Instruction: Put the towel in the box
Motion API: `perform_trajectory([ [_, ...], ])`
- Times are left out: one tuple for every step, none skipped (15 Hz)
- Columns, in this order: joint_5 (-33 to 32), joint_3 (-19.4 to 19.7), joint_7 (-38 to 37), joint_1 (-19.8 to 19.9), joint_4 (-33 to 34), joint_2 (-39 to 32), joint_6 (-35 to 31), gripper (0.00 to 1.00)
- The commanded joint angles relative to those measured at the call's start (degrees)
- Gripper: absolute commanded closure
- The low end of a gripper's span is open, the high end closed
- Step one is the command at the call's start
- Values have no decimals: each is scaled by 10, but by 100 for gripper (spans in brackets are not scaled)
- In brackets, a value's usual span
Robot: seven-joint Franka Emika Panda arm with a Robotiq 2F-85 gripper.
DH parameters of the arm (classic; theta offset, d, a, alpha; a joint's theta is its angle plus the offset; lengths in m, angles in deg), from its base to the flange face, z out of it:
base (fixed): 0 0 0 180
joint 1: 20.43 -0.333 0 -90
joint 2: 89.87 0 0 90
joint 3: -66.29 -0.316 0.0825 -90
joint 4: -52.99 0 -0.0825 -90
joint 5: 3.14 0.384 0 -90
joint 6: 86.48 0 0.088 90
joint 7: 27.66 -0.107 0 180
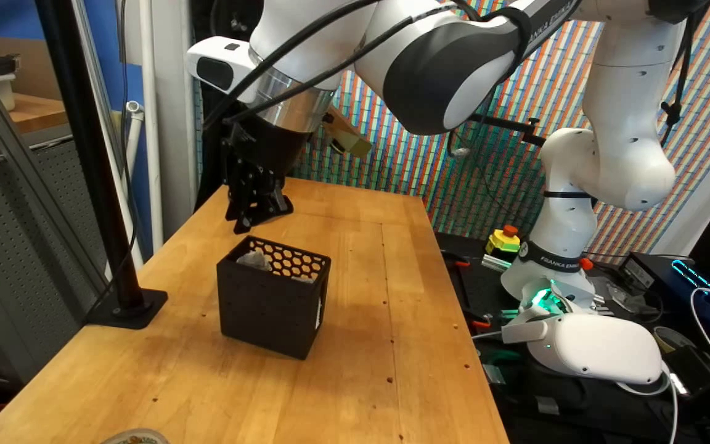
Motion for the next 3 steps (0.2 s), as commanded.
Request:
perform_trajectory([
  [1,1,1,-2,3,-1,2,74],
  [1,1,1,-2,3,-1,2,74],
  [1,1,1,-2,3,-1,2,74],
])
